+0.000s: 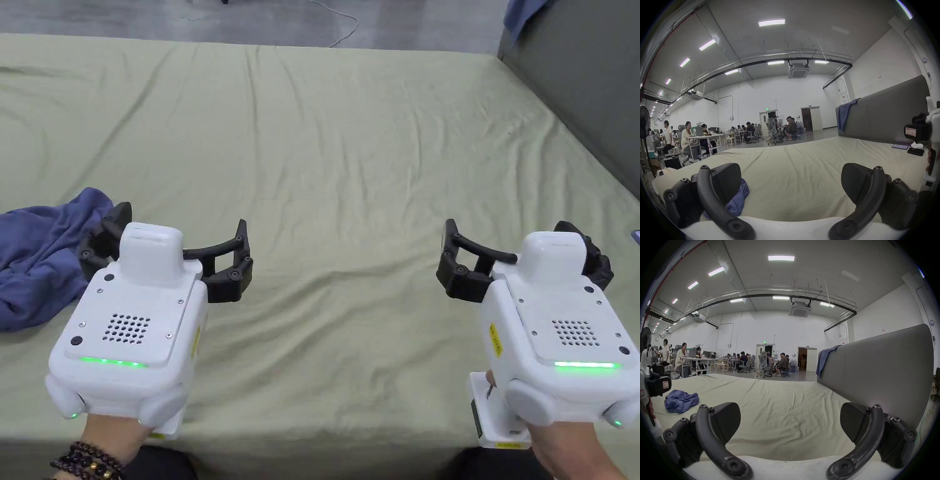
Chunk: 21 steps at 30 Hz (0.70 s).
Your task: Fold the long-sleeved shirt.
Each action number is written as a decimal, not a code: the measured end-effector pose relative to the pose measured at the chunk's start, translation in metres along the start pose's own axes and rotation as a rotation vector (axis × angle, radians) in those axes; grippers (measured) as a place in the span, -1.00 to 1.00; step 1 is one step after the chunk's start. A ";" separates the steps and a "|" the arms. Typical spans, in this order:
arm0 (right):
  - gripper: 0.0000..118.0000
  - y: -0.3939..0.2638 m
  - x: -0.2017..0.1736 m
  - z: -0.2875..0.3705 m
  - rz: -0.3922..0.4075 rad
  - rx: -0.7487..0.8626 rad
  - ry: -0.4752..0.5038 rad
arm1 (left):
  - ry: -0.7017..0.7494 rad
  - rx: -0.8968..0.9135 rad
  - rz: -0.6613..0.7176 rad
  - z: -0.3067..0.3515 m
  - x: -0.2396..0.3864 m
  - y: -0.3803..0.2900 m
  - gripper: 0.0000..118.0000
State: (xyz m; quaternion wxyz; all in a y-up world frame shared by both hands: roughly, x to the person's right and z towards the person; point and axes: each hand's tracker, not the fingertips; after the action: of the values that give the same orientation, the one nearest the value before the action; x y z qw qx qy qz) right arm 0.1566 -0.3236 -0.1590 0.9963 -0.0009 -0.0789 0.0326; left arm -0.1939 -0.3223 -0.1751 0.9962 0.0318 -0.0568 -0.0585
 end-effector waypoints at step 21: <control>1.00 0.001 -0.002 -0.003 0.006 0.002 -0.008 | 0.001 0.010 0.005 -0.010 -0.014 -0.013 1.00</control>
State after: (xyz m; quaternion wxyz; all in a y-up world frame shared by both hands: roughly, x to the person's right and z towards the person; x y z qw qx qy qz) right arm 0.1550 -0.3232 -0.1620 0.9959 0.0000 -0.0828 0.0356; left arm -0.2076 -0.3331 -0.1877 0.9962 0.0366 -0.0567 -0.0556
